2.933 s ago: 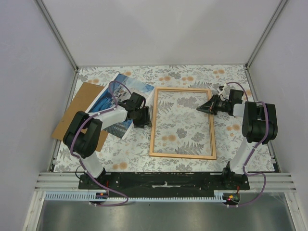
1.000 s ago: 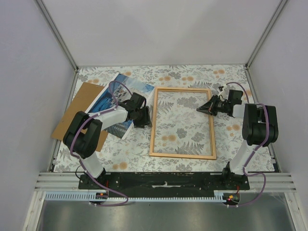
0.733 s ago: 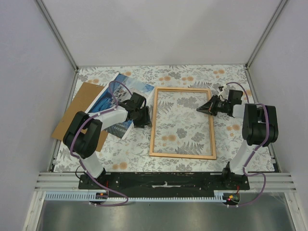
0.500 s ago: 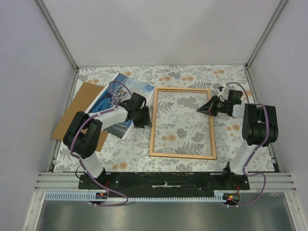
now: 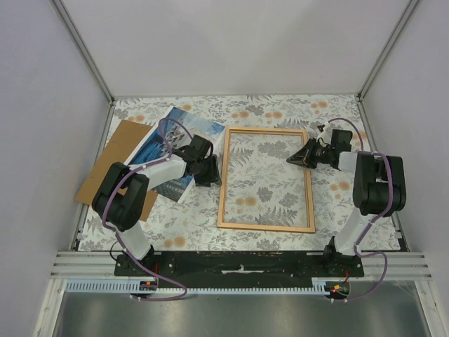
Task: Put the photo into the frame
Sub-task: Place the glass panel on the frame body.
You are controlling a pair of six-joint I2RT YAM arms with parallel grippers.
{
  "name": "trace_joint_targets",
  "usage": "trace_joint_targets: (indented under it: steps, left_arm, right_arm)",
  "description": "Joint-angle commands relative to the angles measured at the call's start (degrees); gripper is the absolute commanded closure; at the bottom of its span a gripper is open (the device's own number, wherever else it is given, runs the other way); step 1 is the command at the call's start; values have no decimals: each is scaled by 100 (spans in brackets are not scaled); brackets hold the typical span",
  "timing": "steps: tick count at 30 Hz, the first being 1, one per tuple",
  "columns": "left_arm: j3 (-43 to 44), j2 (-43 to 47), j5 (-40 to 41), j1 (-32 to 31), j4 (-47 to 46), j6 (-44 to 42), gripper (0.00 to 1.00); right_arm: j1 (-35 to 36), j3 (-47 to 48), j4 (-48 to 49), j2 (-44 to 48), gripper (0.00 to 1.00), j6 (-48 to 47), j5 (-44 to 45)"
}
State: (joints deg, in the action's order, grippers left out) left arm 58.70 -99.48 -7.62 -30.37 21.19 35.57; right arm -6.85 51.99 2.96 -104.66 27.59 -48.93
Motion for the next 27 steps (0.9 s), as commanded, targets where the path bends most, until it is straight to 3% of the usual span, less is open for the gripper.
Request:
trace_joint_targets:
  steps: [1,13,27]
  left_arm:
    - [37,69,164,-39,-10,73,46]
    - [36,78,190,-39,-1,64,46]
    - [19,96,199,-39,-1,55,46]
  right_arm:
    - [52,-22,335,341,90,18,-125]
    - [61,-215,1171,473,93,510,-767]
    - [61,-198,1136,499,94,484,-803]
